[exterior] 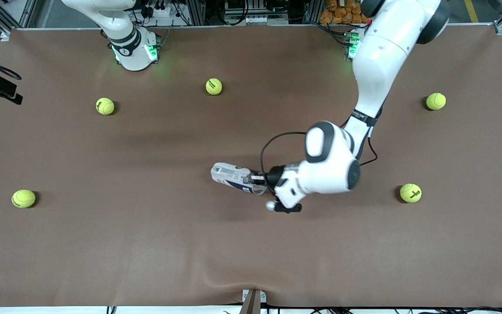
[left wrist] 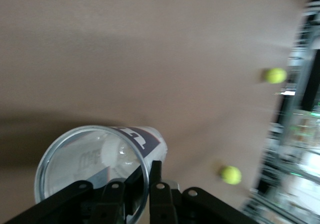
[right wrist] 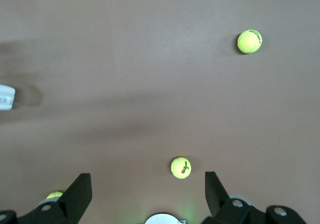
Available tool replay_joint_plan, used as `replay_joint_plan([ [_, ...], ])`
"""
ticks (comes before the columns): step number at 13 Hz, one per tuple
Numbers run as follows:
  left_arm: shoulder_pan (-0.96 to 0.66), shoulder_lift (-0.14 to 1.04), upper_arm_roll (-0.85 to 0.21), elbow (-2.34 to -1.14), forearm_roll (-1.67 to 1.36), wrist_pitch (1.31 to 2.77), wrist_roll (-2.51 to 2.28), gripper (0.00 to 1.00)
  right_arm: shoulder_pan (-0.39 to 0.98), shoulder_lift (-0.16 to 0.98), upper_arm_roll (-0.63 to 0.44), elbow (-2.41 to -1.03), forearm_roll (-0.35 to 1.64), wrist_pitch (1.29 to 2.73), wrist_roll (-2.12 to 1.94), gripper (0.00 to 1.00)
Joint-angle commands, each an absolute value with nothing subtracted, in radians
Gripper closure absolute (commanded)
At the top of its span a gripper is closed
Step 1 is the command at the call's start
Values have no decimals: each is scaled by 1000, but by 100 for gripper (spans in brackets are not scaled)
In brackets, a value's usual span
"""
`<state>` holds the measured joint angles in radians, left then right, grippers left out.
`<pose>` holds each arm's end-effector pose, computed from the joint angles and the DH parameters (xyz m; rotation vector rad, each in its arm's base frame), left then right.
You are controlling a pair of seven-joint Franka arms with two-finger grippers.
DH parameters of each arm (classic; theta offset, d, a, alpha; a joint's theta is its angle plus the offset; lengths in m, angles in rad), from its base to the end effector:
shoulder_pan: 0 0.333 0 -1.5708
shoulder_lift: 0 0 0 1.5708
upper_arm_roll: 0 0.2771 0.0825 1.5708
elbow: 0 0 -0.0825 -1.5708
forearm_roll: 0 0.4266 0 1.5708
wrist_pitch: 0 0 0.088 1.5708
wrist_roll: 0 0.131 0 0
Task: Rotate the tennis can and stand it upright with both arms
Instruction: 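Lift and rotate the can upright with the left gripper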
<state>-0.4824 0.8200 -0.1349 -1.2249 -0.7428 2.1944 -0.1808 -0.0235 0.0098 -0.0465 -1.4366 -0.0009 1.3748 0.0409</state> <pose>0.6377 -0.4680 0.2445 2.4118 0.0249 -0.1892 0.5753 -0.0403 0.6071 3.1344 -0.1742 -0.1124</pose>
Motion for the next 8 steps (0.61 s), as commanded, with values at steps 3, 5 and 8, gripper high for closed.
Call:
replay_joint_plan([
  [3,-618,675,-20,-1227,-429,2177,-498,100,-14,14,-41,-1437,-2,1385,127,0],
  [5,-661,647,-20,-1226,-275,2120,-643,100,-14,14,-41,-1437,-2,1385,127,0],
  [8,-725,626,-15,-1226,-68,2021,-787,100,-15,14,-41,-1436,-2,1382,129,0],
])
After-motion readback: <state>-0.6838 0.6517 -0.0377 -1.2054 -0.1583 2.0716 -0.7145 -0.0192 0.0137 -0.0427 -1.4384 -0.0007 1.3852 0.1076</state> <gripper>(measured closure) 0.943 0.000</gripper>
